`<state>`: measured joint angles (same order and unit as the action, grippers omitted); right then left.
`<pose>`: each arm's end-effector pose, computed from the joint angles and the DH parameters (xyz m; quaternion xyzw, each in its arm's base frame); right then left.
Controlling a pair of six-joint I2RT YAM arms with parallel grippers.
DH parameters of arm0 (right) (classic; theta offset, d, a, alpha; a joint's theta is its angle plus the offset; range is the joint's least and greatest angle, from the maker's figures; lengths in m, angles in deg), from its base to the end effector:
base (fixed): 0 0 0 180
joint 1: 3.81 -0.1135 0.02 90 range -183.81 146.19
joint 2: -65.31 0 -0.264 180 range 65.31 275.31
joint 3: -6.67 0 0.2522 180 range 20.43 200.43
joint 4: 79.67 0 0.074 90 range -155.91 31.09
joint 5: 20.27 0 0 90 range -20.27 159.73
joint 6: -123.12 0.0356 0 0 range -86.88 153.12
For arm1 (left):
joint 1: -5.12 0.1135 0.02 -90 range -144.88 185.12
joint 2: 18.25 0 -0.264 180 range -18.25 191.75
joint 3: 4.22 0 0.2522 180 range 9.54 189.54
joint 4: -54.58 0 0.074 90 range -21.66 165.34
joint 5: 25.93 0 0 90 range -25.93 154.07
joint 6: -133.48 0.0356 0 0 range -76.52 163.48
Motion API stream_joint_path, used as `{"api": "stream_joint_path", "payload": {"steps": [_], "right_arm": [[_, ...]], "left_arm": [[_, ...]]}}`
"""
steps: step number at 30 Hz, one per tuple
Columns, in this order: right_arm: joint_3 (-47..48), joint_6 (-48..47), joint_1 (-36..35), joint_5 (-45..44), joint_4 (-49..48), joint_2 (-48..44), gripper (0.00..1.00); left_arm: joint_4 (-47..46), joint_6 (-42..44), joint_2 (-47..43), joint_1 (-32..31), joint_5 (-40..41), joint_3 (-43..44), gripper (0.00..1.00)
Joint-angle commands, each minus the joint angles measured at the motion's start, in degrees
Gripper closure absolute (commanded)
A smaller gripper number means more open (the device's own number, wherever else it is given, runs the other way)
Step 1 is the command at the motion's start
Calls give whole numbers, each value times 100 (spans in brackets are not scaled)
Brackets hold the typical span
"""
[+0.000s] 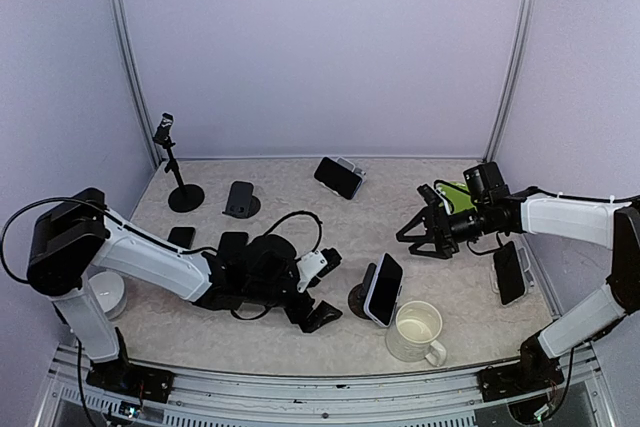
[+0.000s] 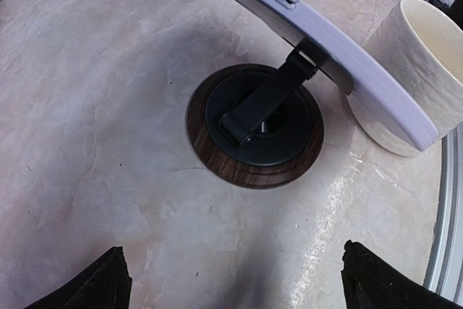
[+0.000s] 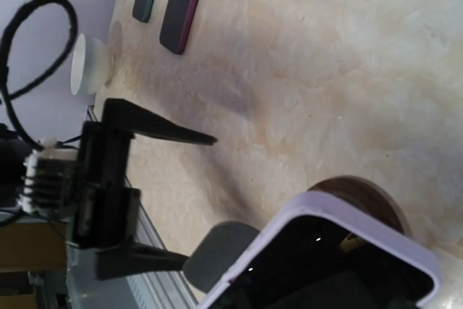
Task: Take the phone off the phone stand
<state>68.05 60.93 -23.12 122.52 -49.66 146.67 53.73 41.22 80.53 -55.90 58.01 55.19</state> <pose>0.2537 0.1189 0.2152 -0.0893 0.8507 0.5054 0.1139 0.1619 -0.3000 0.1463 0.4613 0.7726 -0.2680 0.3442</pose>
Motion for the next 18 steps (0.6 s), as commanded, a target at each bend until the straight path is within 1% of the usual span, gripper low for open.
{"api": "stream_joint_path", "payload": {"steps": [1,4,10,15,18], "right_arm": [[-10,29,68,140,53,-147,5],[25,9,89,141,140,-156,5],[-13,63,235,224,133,-165,5],[-15,67,384,282,113,-109,5],[43,31,487,367,111,-33,5]], "left_arm": [[-1096,214,490,-288,400,24,1],[-1319,283,777,-401,505,114,1],[-1710,397,1201,-435,716,216,1],[-1671,470,1660,-485,1051,542,1],[-1672,437,1896,-483,1080,701,1]]}}
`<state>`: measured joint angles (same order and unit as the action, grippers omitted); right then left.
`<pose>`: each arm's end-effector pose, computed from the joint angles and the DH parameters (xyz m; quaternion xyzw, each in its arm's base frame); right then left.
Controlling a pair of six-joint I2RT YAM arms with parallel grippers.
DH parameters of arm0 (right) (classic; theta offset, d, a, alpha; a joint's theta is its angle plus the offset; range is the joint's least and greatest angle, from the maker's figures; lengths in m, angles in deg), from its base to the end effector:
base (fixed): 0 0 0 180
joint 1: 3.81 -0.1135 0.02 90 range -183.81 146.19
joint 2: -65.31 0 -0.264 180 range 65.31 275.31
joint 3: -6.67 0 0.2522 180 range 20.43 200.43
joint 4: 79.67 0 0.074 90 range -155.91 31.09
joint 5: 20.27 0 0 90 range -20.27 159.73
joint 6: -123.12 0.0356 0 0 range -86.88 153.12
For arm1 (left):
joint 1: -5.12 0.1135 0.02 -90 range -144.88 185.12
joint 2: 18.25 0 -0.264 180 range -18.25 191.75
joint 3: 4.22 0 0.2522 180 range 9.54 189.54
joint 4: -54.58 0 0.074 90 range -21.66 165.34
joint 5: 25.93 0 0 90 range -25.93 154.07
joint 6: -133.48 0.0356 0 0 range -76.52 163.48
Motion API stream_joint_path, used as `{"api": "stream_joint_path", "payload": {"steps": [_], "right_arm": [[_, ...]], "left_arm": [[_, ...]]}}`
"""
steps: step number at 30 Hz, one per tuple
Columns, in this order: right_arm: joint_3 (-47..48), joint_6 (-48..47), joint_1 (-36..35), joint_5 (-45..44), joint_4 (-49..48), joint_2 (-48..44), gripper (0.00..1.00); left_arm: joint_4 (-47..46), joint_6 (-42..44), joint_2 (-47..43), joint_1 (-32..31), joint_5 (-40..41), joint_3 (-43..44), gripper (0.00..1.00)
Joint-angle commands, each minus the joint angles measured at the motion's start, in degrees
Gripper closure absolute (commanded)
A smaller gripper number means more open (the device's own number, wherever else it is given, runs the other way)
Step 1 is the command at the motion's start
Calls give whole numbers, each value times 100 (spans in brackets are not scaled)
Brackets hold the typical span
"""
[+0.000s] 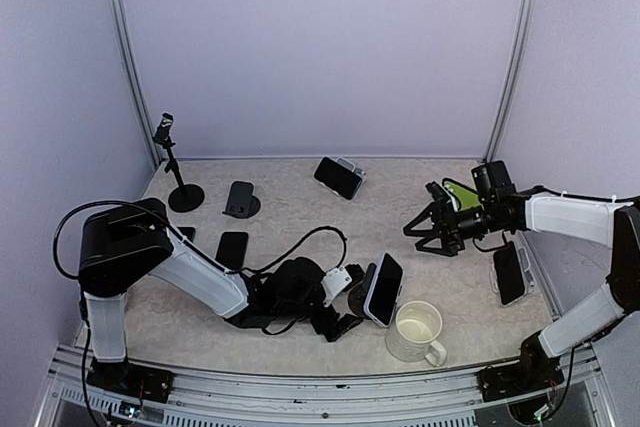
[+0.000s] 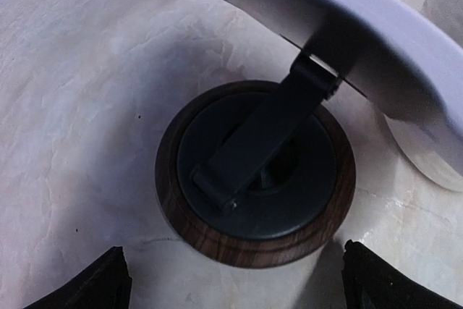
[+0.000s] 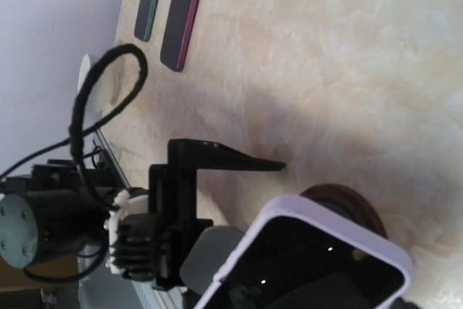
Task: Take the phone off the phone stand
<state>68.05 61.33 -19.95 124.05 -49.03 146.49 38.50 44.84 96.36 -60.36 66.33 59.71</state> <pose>0.2582 0.1048 0.2159 -0.0656 0.8488 0.5114 0.1167 0.1590 -0.3451 0.0962 0.4799 0.7439 -0.2319 0.4031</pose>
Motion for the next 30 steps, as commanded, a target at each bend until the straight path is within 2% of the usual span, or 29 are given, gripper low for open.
{"api": "stream_joint_path", "payload": {"steps": [1,11,22,27,30], "right_arm": [[76,-34,208,223,70,19,5],[336,-435,322,147,394,292,5],[443,-765,331,-53,553,433,6],[634,-1135,325,-276,822,587,6],[610,-1096,325,-188,724,583,6]], "left_arm": [[-138,50,379,-21,281,289,1],[-131,-419,632,738,131,494,3],[340,-454,1071,1296,-312,1448,3],[-61,-29,655,1357,-994,826,3],[-141,426,396,1169,-1203,430,2]]}}
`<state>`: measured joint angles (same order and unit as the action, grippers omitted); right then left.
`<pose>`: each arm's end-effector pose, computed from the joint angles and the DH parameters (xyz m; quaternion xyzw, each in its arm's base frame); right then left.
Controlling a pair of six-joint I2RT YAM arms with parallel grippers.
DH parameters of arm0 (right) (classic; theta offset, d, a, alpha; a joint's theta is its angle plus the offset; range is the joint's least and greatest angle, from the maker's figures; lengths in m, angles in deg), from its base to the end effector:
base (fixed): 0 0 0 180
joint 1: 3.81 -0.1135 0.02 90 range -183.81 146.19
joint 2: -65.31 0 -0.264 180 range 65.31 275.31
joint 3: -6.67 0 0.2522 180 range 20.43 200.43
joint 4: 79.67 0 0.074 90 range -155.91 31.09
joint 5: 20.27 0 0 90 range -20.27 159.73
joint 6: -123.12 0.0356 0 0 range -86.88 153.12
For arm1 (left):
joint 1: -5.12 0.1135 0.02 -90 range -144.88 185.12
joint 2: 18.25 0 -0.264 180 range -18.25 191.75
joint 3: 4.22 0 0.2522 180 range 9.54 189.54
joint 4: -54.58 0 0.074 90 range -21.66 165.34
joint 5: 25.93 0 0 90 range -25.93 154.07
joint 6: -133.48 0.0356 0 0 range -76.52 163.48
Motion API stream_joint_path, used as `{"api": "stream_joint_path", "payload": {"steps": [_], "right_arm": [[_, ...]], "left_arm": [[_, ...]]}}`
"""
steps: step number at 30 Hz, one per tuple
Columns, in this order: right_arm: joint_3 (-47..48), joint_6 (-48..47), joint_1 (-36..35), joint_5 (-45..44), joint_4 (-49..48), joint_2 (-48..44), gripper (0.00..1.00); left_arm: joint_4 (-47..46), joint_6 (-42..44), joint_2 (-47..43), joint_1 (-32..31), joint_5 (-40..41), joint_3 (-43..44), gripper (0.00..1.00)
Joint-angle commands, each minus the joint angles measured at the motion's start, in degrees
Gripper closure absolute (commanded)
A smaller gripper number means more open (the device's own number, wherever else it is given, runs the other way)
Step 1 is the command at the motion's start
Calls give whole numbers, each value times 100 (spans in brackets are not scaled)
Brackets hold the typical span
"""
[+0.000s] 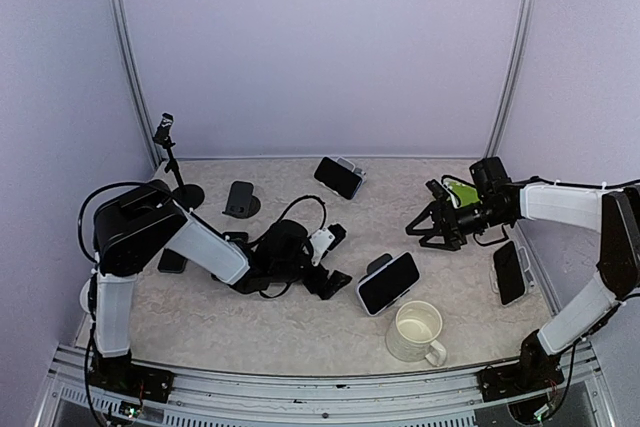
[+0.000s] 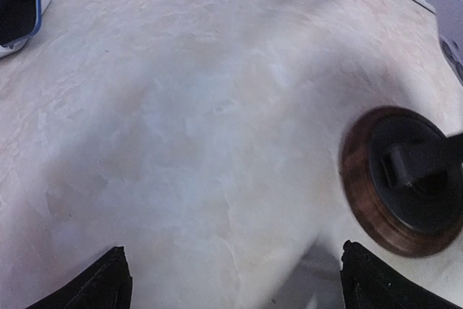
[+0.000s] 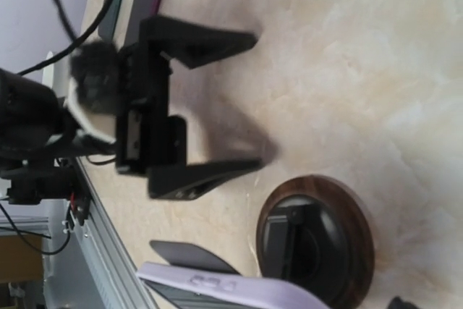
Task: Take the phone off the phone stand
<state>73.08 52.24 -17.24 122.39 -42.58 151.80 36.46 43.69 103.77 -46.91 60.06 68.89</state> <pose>0.2780 0.0955 0.2101 -0.0825 0.8649 0.4794 0.1239 0.2563 -0.3325 0.0912 0.3981 0.7726 -0.2431 0.4308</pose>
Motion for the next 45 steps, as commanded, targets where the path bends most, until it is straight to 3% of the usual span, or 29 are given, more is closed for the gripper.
{"api": "stream_joint_path", "payload": {"steps": [1,14,21,30,45], "right_arm": [[91,-159,53,19,11,44,6],[44,-234,52,323,-33,246,6],[152,-515,64,206,155,409,6],[225,-790,65,194,167,598,6],[-414,-1206,70,392,-23,505,28]], "left_arm": [[28,653,-391,-277,-584,-578,2],[-1010,519,165,-1006,-462,-519,1],[-1176,-90,515,-614,-248,-187,1],[-684,-540,930,-13,-376,549,2],[-351,-176,-218,307,-778,-131,2]]}}
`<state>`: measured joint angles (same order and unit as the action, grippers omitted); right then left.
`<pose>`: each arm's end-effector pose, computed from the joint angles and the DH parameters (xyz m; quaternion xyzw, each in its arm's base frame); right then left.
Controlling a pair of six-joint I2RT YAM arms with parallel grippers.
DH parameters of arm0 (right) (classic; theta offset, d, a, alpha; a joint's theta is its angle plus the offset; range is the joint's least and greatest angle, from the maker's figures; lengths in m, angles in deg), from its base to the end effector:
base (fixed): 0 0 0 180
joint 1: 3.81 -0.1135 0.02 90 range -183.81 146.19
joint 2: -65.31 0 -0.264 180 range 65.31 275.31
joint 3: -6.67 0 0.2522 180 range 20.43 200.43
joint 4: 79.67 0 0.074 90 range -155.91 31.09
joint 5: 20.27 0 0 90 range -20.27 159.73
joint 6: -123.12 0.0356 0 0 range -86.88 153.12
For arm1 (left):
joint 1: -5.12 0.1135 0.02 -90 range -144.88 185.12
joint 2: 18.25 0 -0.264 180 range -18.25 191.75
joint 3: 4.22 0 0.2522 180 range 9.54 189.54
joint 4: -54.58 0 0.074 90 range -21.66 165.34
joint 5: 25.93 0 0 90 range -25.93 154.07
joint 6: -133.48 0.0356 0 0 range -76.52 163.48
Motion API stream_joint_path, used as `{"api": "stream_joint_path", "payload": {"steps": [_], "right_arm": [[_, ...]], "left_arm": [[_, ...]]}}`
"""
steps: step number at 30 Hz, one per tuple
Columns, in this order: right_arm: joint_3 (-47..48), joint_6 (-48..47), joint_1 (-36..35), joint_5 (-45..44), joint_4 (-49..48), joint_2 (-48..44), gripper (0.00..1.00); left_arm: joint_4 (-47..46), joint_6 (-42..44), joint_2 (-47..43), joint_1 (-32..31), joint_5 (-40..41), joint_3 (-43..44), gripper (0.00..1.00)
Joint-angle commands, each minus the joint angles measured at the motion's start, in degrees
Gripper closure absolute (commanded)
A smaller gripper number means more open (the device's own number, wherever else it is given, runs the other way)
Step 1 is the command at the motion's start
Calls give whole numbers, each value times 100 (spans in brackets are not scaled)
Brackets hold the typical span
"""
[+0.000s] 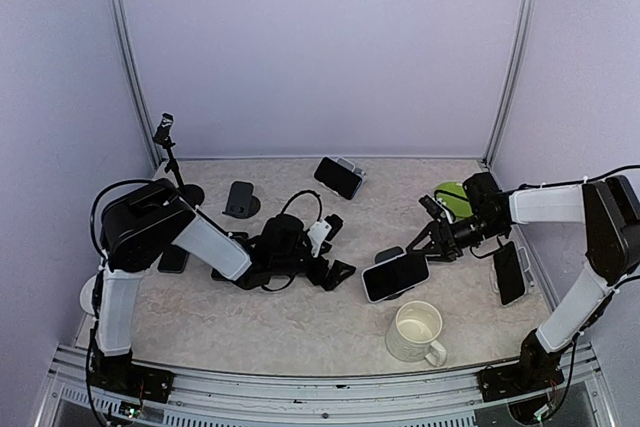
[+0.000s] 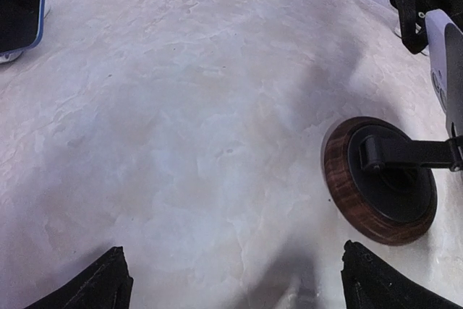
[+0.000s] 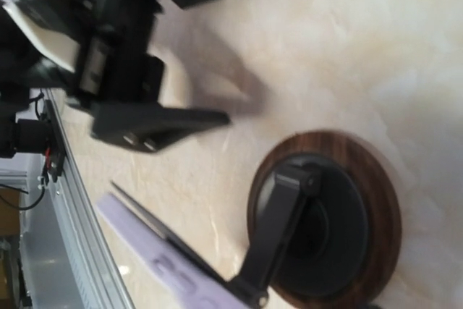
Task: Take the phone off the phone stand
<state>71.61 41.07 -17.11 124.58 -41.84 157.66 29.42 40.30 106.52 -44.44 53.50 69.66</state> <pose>0.2797 0.0960 0.1754 -0.1391 0.8614 0.4773 0.1041 0.2725 -0.3299 0.0874 0.3771 0.7558 -0.3051 0.4399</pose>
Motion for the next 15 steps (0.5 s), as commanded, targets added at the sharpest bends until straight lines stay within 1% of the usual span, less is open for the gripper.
{"api": "stream_joint_path", "payload": {"steps": [1,4,7,15], "right_arm": [[-339,-57,62,182,-161,-148,29],[-389,-13,63,75,-98,-343,37],[-514,110,56,16,-112,-498,40],[-884,608,64,-132,-379,-945,54]], "left_arm": [[395,178,-598,63,-131,-243,2],[534,179,-854,53,-217,-326,2],[660,179,-1044,42,-220,-351,1],[863,207,-1341,43,-153,-336,2]]}}
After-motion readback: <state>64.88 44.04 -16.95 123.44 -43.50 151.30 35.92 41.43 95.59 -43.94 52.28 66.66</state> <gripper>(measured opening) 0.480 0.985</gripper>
